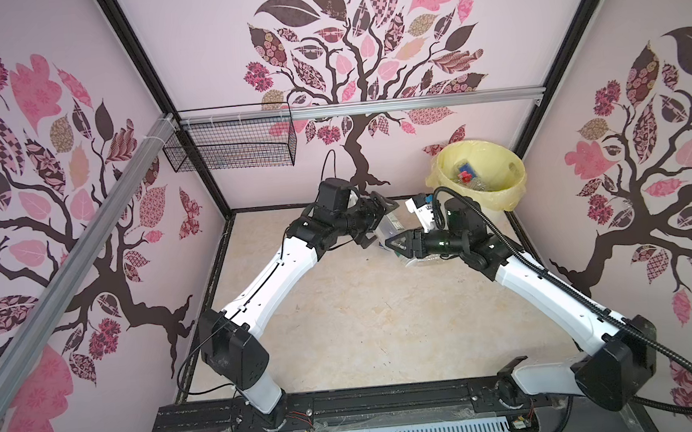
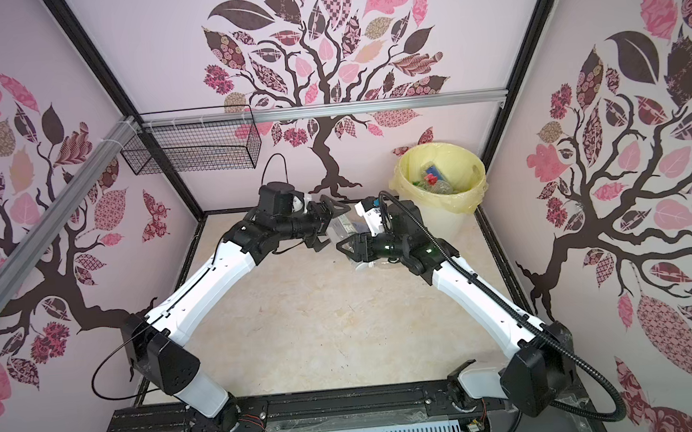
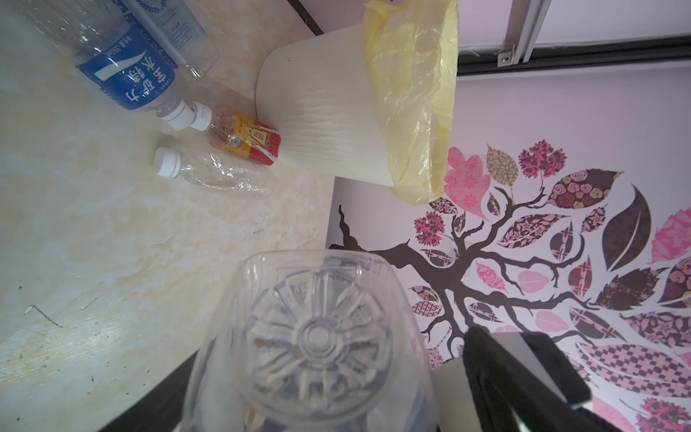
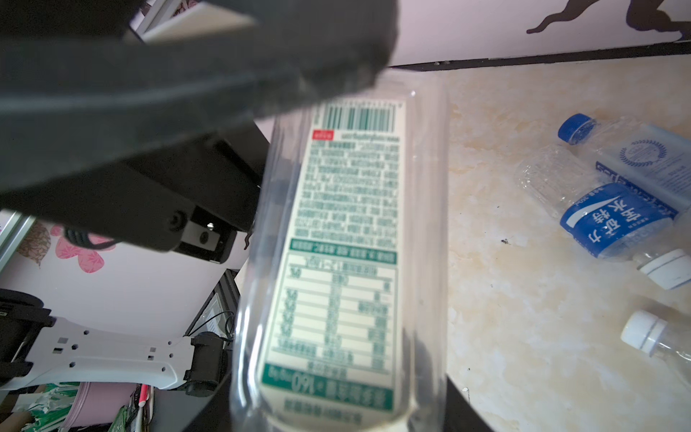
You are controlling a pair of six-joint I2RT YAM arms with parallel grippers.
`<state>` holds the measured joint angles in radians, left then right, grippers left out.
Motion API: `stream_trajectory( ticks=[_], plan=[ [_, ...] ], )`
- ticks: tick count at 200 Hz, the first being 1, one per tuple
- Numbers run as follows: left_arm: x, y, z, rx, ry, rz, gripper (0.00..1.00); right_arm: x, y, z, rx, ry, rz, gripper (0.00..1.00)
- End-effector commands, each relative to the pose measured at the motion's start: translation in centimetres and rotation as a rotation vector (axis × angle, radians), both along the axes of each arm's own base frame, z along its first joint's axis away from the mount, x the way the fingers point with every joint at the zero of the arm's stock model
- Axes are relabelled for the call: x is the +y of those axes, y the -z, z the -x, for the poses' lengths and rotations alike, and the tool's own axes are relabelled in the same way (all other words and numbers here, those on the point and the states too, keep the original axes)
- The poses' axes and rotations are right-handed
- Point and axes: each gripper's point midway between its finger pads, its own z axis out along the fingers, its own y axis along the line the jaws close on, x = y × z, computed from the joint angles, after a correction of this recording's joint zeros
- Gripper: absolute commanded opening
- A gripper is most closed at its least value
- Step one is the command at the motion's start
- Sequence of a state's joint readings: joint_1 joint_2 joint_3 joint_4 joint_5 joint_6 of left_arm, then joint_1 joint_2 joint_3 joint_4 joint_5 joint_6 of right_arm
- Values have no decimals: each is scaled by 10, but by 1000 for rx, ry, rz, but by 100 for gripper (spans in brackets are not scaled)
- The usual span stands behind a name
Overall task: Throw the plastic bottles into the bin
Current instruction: 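Open the left gripper while the right gripper carries the bottle toward the bin, then open the right gripper over the bin to drop the clear bottle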
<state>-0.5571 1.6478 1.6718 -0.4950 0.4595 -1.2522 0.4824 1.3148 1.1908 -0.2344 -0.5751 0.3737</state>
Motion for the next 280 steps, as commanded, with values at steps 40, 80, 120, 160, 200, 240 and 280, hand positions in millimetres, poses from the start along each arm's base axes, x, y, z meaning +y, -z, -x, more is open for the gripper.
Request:
stream_trajectory(
  ticks=[40, 80, 120, 160, 200, 240, 280],
  plan=[
    [42, -88, -18, -199, -123, 72, 97, -36, -12, -16, -3, 182, 74, 38],
    [22, -118, -18, -246, -95, 35, 97, -104, -43, -64, -91, 457, 140, 38],
    [-5, -129, -8, -301, -11, -38, 97, -178, -83, -109, -180, 723, 209, 38],
    [-37, -122, 11, -354, 64, -80, 97, -237, -144, -138, -331, 947, 256, 39],
    [-59, -125, 26, -392, 117, -76, 97, -271, -218, -136, -532, 1103, 321, 42],
    [-58, -122, 26, -400, 127, -95, 97, -278, -226, -152, -600, 1148, 355, 44],
    [-50, -114, 15, -365, 116, -96, 97, -290, -116, -232, -315, 1152, 524, 65]
  ],
)
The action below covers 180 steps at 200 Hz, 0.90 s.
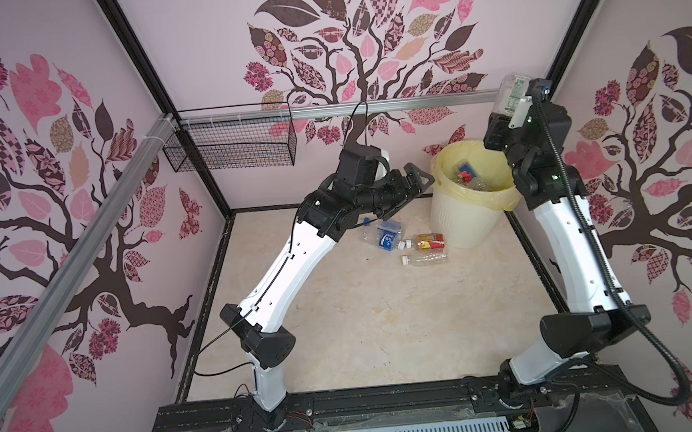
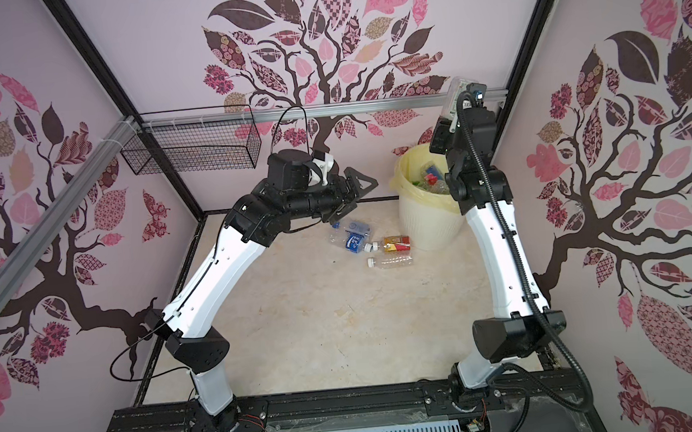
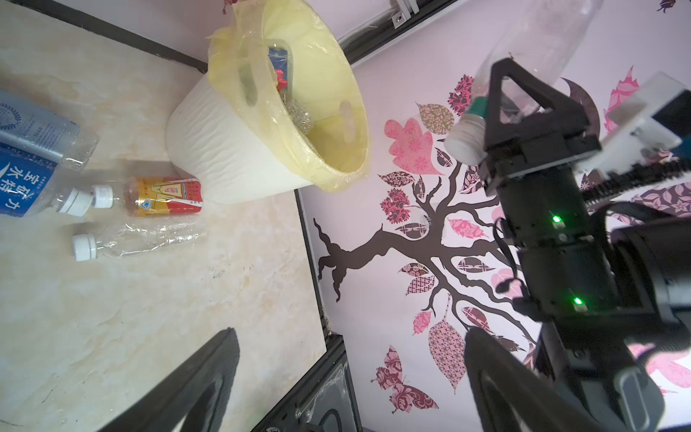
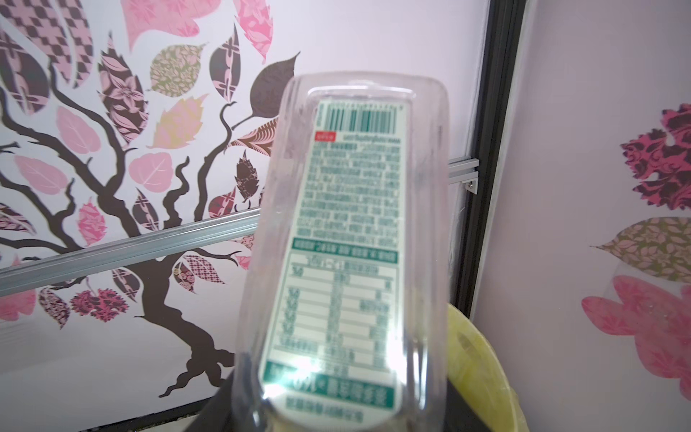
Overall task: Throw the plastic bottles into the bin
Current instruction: 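Open the right gripper over the bin to drop the clear bottle, then withdraw the right gripper from the bin while the left gripper lowers toward the pile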
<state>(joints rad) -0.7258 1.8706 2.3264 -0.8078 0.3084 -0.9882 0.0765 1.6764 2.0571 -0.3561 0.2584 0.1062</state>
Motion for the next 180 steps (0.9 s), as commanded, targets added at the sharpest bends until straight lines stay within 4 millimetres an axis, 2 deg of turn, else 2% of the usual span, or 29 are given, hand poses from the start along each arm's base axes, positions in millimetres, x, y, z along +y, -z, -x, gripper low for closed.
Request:
stream_trajectory(
  ticks=[1, 2, 11, 44, 75, 133, 180],
  plan=[
    [9, -8, -8, -22, -8, 6, 97, -17, 90, -50, 249, 95, 12, 66],
    [10, -8, -8, -22, -7, 7, 97, -17, 96, -52, 265, 100, 12, 67],
    [14, -7, -12, -19, -12, 2, 97, -23, 89, -55, 265, 135, -6, 77],
    [30, 2, -24, 1, -37, -18, 97, -24, 40, -46, 127, 142, -48, 99],
    [33, 5, -29, 1, -55, -30, 97, -23, 29, -37, 107, 129, -53, 100],
    [38, 27, -31, 41, -85, -86, 97, -11, 33, -20, 111, 67, -131, 99],
    [55, 57, -35, 97, -171, -181, 97, 19, 35, 14, 134, -23, -131, 99]
  ],
)
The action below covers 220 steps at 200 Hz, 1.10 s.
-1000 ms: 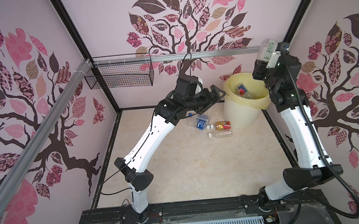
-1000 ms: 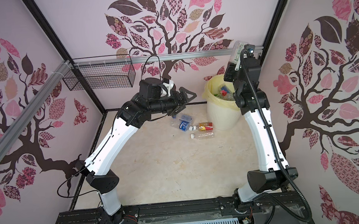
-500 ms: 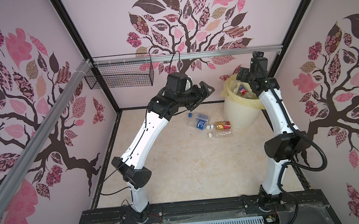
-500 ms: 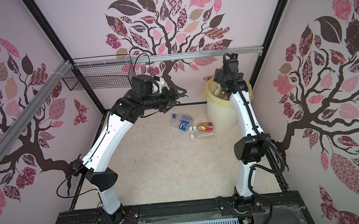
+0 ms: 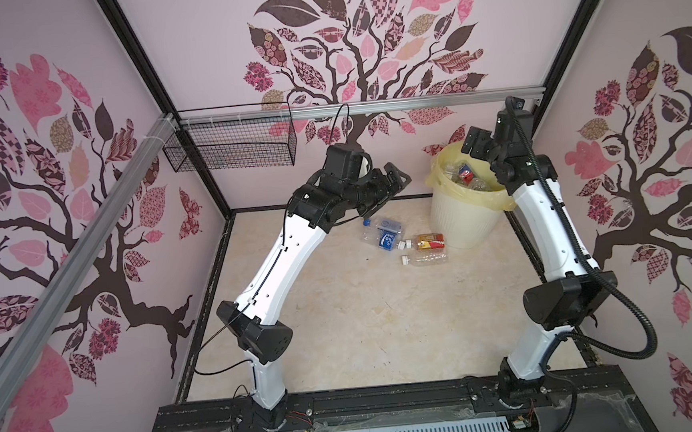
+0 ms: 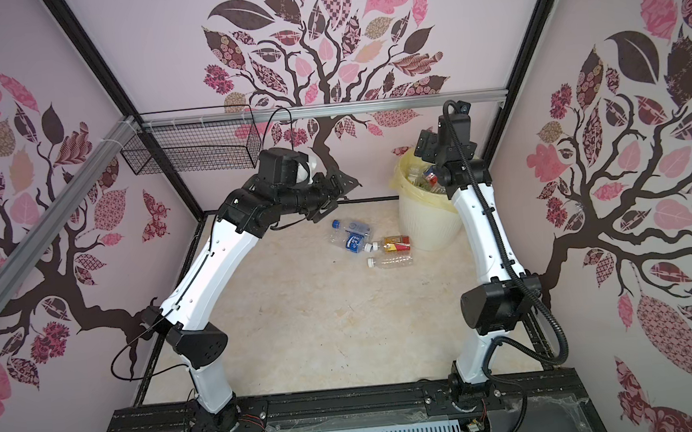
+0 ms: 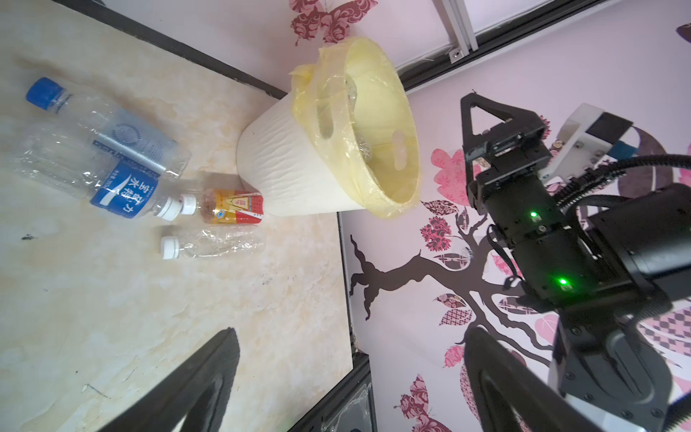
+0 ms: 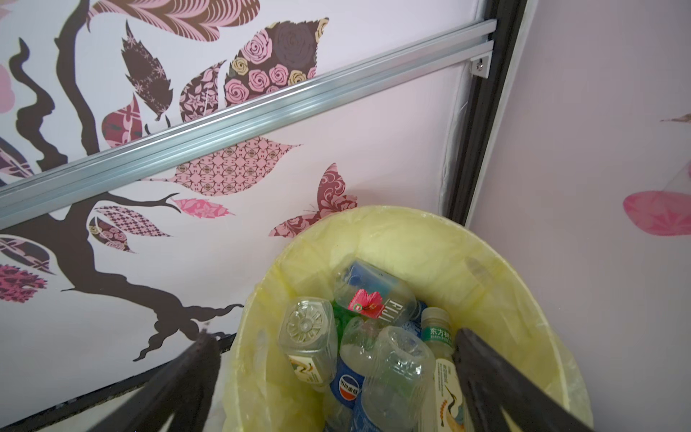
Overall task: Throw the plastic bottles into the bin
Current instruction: 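Withdraw the right gripper from the bin while the left gripper lowers toward the pile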
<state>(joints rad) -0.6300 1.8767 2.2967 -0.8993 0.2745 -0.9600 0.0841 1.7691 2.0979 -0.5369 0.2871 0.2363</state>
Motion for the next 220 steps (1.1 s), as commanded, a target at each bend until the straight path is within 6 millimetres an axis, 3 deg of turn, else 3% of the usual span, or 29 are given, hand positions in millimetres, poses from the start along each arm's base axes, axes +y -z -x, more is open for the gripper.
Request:
stream_trajectory(
  ticks=[1, 33, 53, 83, 119, 125, 152, 198, 220],
  plan=[
    [14, 21, 0, 30, -57, -78, 97, 19, -33, 36, -74, -60, -36, 99],
    [35, 46, -3, 91, -142, -128, 97, 54, -7, 57, -6, -132, -52, 99],
    [52, 73, -7, 155, -195, -188, 97, 78, 13, 71, 35, -192, -61, 100],
    [63, 106, -20, 258, -264, -184, 97, 94, 42, 98, 108, -244, -82, 100],
    [64, 143, -48, 399, -334, -71, 97, 100, 82, 129, 198, -288, -77, 100],
    [66, 161, -49, 441, -349, -76, 97, 100, 88, 133, 212, -291, -74, 100],
    [64, 191, -64, 511, -392, -34, 97, 95, 118, 150, 281, -294, -28, 100],
    [54, 234, -84, 593, -424, -16, 97, 93, 156, 170, 390, -310, 16, 100],
    [49, 253, -93, 628, -433, -20, 97, 93, 163, 176, 410, -316, 13, 99]
  ],
)
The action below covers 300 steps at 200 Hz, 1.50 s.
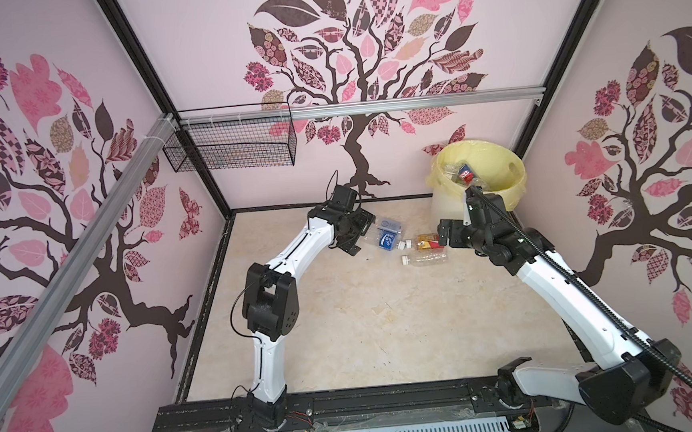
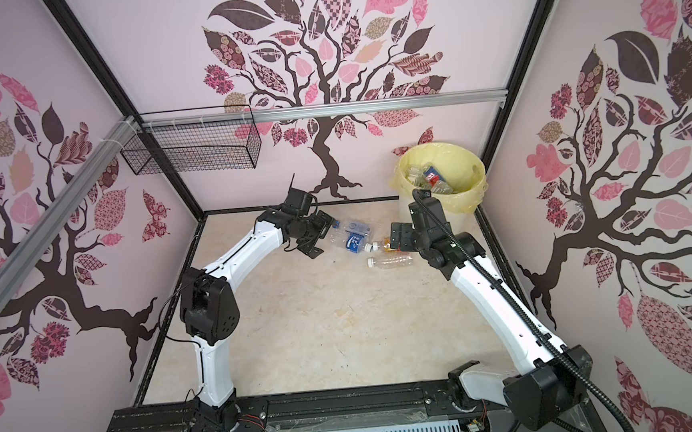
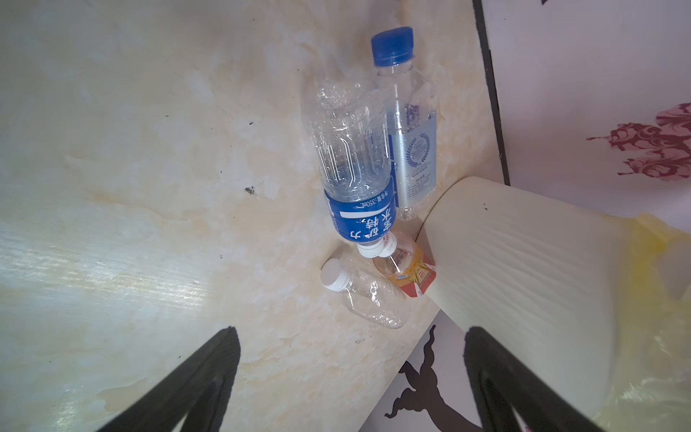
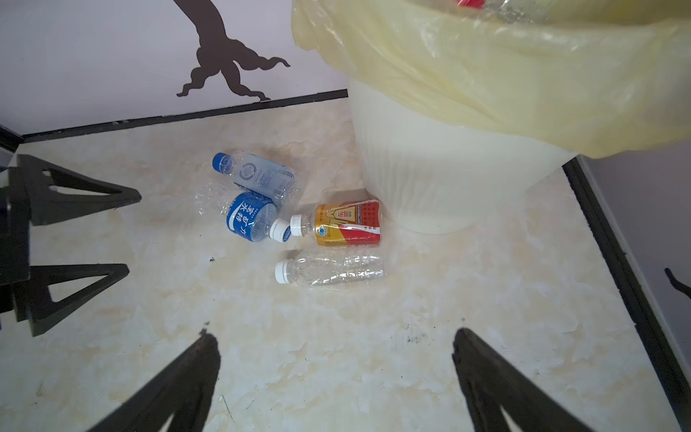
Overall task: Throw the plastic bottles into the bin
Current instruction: 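Withdraw the right gripper from the bin while the left gripper lowers toward the pile, then close the left gripper on the blue-labelled bottle's bottom end, then lift the blue-labelled bottle with the left gripper while the right gripper approaches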
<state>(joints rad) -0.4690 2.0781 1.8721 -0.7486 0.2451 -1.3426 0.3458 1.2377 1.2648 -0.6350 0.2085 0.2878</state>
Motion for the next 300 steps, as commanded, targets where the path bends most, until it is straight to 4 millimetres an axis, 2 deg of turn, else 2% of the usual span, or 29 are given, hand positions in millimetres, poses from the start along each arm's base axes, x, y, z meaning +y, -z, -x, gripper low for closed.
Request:
stream_trajectory(
  ticks=[1, 14, 16, 20, 55, 126, 188, 232, 252, 269, 275, 277, 281, 300],
  plan=[
    [-9, 2, -16, -6, -25, 45, 97, -2, -1, 14, 12, -14, 8, 99],
    [-10, 13, -21, 7, -28, 40, 97, -3, 1, 17, 18, -11, 8, 100],
    [-12, 6, -26, -12, -29, 50, 97, -3, 1, 17, 18, -11, 8, 100],
    [-13, 4, -29, -21, -30, 52, 97, -4, 2, 18, 20, -10, 6, 100],
    [-18, 28, -45, -11, -50, 51, 97, -4, 6, 23, 27, -11, -1, 100],
    [-32, 70, -70, 4, -35, 39, 94, -3, 4, 15, 19, -13, 20, 100],
    [-32, 107, -68, 50, 2, -12, 84, -4, 9, 10, 24, -9, 40, 100],
    [-27, 121, -47, 88, 61, -53, 74, -1, 12, 6, 25, -19, 36, 100],
    [-22, 119, -32, 105, 86, -64, 65, 7, 13, 4, 30, -48, 13, 100],
    [-20, 109, -22, 86, 112, -63, 57, 17, 13, 4, 34, -91, -27, 100],
    [-20, 97, -21, 61, 124, -54, 56, 23, 12, 4, 32, -116, -51, 99],
    [-18, 102, -16, 73, 129, -62, 55, 25, 12, 5, 32, -124, -57, 99],
    [-17, 99, -13, 68, 140, -62, 54, 27, 12, 5, 33, -135, -66, 100],
    [-17, 70, -6, 10, 188, -51, 53, 44, 9, 8, 34, -206, -128, 100]
  ],
)
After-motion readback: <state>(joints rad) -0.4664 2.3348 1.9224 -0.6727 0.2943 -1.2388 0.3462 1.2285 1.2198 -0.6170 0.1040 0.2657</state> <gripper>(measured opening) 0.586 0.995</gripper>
